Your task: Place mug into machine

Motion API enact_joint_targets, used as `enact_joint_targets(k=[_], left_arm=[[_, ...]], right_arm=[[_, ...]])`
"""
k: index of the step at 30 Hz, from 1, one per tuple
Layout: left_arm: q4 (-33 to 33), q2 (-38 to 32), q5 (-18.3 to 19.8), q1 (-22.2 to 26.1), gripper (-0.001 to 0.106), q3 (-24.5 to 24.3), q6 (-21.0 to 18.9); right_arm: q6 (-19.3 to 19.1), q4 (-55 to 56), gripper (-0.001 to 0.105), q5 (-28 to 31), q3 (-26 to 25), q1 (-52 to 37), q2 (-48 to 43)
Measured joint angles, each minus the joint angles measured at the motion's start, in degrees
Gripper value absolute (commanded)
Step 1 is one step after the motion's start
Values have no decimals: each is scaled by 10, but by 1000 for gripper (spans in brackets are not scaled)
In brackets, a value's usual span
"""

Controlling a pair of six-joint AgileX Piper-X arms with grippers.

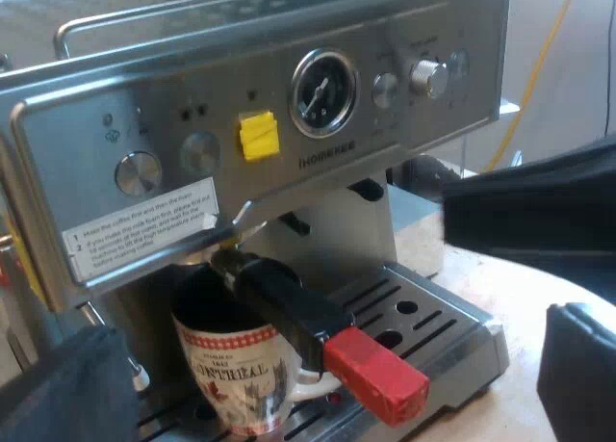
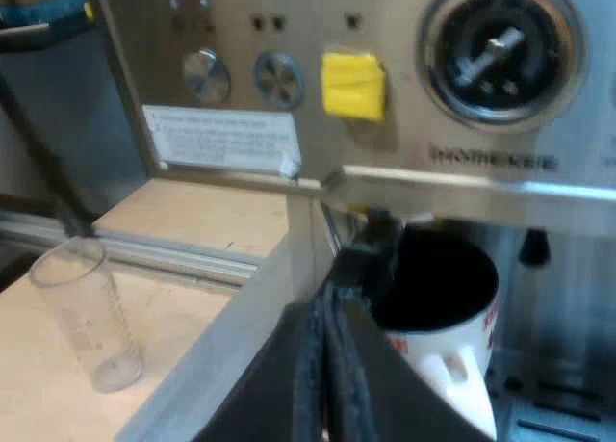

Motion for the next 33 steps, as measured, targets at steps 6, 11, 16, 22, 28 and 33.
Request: enact_joint_targets(k=[6, 11, 16, 22, 28, 33], left_arm=[[0, 0, 0, 0, 86, 0, 0], [0, 0, 0, 0, 86, 0, 0], [0, 0, 0, 0, 86, 0, 0], [0, 0, 0, 0, 86, 0, 0], [0, 0, 0, 0, 86, 0, 0], [0, 0, 0, 0, 86, 0, 0]], right_arm=[[-3, 0, 0, 5, -42, -22, 51], [-10, -5, 0, 19, -74, -24, 86], [-19, -5, 0, 33, -112, -34, 119], [-30, -11, 0, 60, -141, -40, 139], [-39, -15, 0, 61, -172, -56, 163], [-42, -17, 0, 78, -179, -61, 172]])
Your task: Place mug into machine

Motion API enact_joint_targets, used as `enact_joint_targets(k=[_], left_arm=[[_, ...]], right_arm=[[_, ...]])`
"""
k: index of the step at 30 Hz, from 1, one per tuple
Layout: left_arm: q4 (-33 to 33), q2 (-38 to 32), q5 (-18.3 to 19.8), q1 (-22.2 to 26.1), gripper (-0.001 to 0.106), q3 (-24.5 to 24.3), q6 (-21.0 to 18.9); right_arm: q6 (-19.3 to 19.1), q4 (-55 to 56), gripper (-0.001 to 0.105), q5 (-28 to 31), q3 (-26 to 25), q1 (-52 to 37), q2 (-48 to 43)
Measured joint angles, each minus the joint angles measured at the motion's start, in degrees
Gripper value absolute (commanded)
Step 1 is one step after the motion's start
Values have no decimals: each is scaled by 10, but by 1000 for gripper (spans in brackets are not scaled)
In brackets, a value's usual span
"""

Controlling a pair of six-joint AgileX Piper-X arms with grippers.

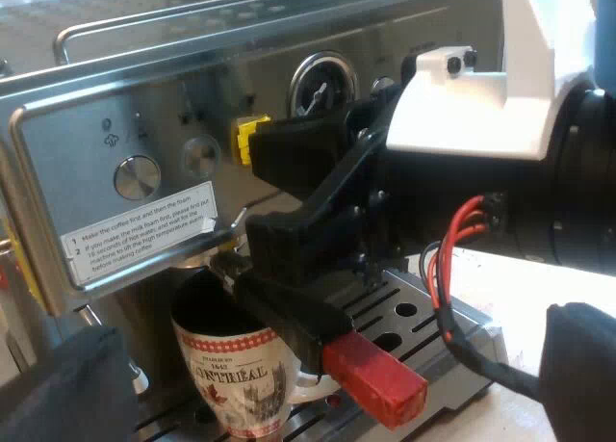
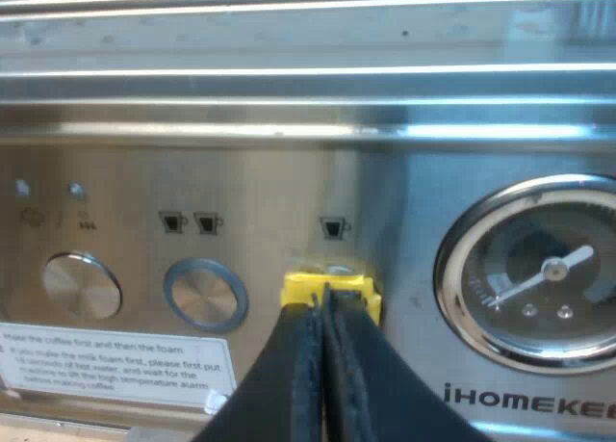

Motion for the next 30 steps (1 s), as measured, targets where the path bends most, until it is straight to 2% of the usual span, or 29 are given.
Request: enact_joint_targets(k=[9, 13, 16, 19, 21, 22, 23, 26, 30], left_arm=[[0, 0, 0, 0, 86, 0, 0], [-2, 0, 0, 0, 86, 0, 0], [-26, 0, 0, 0, 86, 0, 0], [-48, 0, -4, 0, 86, 0, 0], [-50, 0, -4, 0, 86, 0, 0], [-51, 0, -6, 0, 86, -1, 0], [-47, 0, -6, 0, 86, -6, 0], [-48, 6, -6, 0, 86, -37, -5], [-49, 54, -6, 18, 86, -88, -49]], right_arm=[[0, 4, 0, 1, -1, 3, -2], [0, 56, 0, -2, -3, 11, -19], [14, 117, 16, -5, -3, 19, -46], [49, 186, 36, -10, -3, 22, -75], [69, 226, 37, -12, -3, 22, -95], [70, 235, 45, -13, -3, 22, -100], [71, 238, 60, -14, -3, 22, -100], [74, 308, 63, -22, -5, 22, -134], [62, 396, 63, -30, -4, 22, -229]])
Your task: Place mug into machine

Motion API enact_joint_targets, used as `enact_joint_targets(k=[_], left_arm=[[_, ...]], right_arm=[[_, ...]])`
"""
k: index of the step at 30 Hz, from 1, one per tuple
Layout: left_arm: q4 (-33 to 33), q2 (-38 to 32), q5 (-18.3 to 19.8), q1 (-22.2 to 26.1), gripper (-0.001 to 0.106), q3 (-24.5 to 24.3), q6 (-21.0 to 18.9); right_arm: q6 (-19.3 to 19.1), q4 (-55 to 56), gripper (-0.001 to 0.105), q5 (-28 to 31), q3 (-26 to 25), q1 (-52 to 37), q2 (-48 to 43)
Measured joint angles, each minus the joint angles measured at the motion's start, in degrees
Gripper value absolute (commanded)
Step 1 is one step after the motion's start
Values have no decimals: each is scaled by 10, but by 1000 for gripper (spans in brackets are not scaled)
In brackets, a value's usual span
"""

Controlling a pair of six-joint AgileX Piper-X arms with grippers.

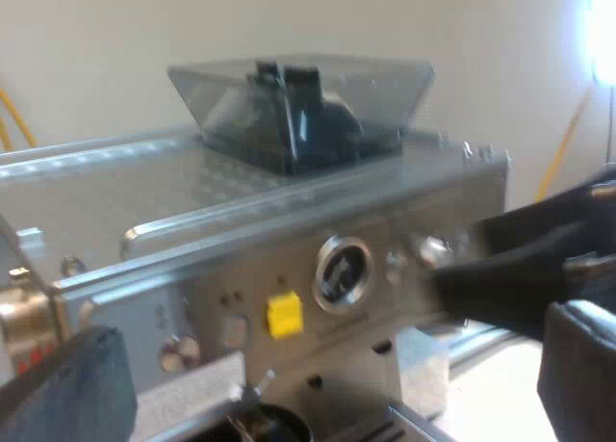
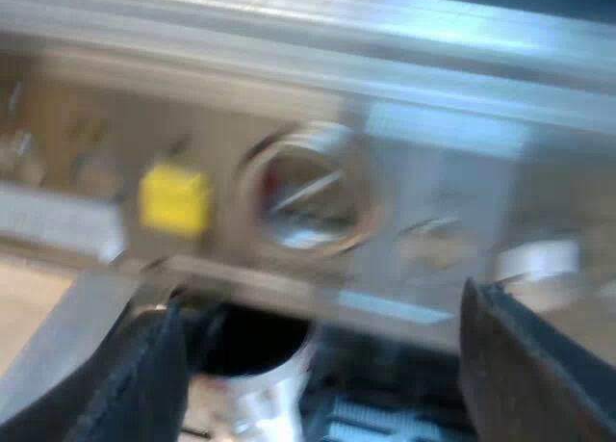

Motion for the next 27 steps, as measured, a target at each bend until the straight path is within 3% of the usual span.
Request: enact_joint_targets(k=[9, 10, 14, 17, 18, 25, 26, 27], left_arm=[[1, 106, 5, 80, 86, -81, -11], [18, 128, 10, 106, 86, -106, -11], [53, 172, 15, 163, 86, -159, -11], [63, 185, 15, 183, 86, -170, -11], [84, 205, 15, 224, 86, -186, -12], [107, 223, 10, 297, 86, -191, -12], [112, 222, 6, 307, 86, -191, -12], [128, 217, -10, 322, 86, -191, -10]], right_arm=[[-64, 48, 63, -72, -2, -2, -109], [-84, 59, 63, -78, -3, -6, -145], [-88, 103, 63, -97, -16, -41, -173], [-94, 145, 63, -127, -32, -159, -231], [-94, 153, 63, -133, -33, -184, -240], [-92, 169, 63, -151, -36, -226, -256], [-86, 239, 63, -277, -34, -405, -274], [-86, 240, 63, -286, -33, -420, -275]])
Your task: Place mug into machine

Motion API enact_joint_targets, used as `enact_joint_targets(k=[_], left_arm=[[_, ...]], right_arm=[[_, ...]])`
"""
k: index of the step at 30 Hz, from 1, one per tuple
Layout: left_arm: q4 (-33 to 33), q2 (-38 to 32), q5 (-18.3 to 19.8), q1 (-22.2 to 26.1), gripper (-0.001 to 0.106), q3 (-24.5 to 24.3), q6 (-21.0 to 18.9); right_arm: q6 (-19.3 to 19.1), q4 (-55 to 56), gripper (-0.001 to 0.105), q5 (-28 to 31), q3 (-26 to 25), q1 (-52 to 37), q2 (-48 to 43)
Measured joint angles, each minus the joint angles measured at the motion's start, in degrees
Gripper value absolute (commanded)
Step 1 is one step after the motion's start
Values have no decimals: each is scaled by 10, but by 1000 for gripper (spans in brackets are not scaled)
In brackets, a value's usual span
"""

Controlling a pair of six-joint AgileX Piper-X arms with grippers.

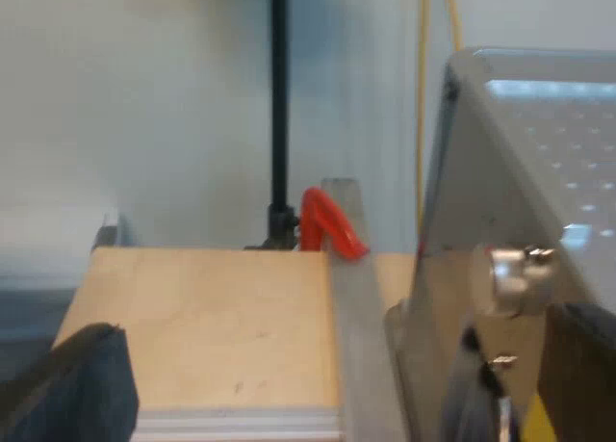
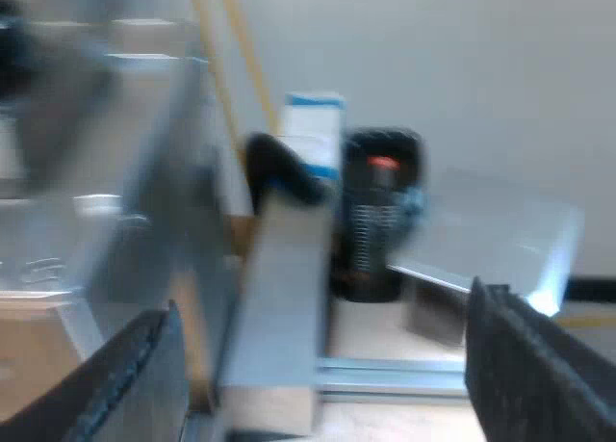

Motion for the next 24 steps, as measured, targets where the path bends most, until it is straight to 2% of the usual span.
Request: enact_joint_targets(k=[5, 8, 14, 15, 19, 21, 24], left_arm=[[41, -40, -50, 1, 86, 0, 30], [66, -76, -55, 1, 86, 0, 41], [123, -162, -56, 1, 86, 8, 41], [140, -196, -57, 1, 86, 19, 42], [177, -273, -57, 1, 86, 46, 44], [200, -318, -57, 1, 86, 58, 43], [208, -337, -57, 1, 86, 64, 43]], right_arm=[[0, -6, 63, -87, 29, -160, -25], [2, -6, 63, -94, 46, -252, -50], [2, -5, 63, -99, 70, -258, -112], [2, -5, 63, -100, 74, -255, -126], [2, -8, 63, -100, 118, -248, -199], [2, 4, 63, -100, 150, -246, -263], [2, 2, 63, -100, 158, -245, -320]])
